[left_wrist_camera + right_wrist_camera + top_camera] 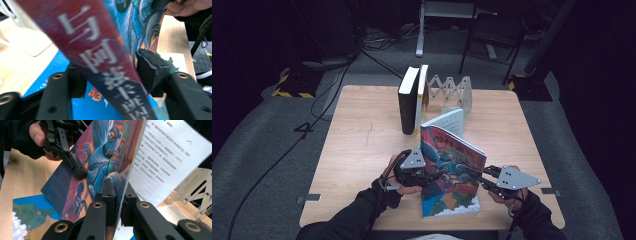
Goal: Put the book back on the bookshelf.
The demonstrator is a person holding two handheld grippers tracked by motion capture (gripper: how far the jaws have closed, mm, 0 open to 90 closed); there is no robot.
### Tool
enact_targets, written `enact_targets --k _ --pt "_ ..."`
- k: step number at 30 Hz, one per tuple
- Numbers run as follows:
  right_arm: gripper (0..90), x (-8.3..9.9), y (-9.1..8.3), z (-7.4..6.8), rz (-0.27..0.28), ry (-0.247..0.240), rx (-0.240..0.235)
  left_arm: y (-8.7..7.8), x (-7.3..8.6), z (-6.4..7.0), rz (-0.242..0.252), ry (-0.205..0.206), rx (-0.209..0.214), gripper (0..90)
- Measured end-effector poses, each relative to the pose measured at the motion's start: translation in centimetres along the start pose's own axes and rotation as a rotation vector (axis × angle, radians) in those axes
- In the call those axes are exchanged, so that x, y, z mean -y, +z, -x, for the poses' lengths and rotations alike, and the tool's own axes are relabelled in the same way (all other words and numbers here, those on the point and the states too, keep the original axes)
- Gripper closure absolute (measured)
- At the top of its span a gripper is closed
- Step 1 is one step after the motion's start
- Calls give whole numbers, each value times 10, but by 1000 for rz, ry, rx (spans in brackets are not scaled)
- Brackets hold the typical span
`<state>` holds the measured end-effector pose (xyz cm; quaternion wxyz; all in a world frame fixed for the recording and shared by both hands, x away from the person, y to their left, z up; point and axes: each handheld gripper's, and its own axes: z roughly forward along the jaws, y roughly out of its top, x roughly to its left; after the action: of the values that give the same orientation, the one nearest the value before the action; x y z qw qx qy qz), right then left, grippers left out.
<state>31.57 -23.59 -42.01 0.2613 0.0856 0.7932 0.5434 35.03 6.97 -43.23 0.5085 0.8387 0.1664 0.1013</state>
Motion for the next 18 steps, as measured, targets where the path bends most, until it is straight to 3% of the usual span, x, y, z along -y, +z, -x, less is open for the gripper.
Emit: enact_targets --k 3,4,11,18 --pt "827 1 1 2 -4 -3 10 -1 -2 1 10 13 -8 556" --pt "815 1 2 4 -2 6 20 -3 -2 -1 27 4 8 579" --pt "783 2 5 6 4 8 43 -5 -1 1 33 32 11 614" --pt "626 4 4 10 5 43 93 -8 -1 5 35 92 18 630"
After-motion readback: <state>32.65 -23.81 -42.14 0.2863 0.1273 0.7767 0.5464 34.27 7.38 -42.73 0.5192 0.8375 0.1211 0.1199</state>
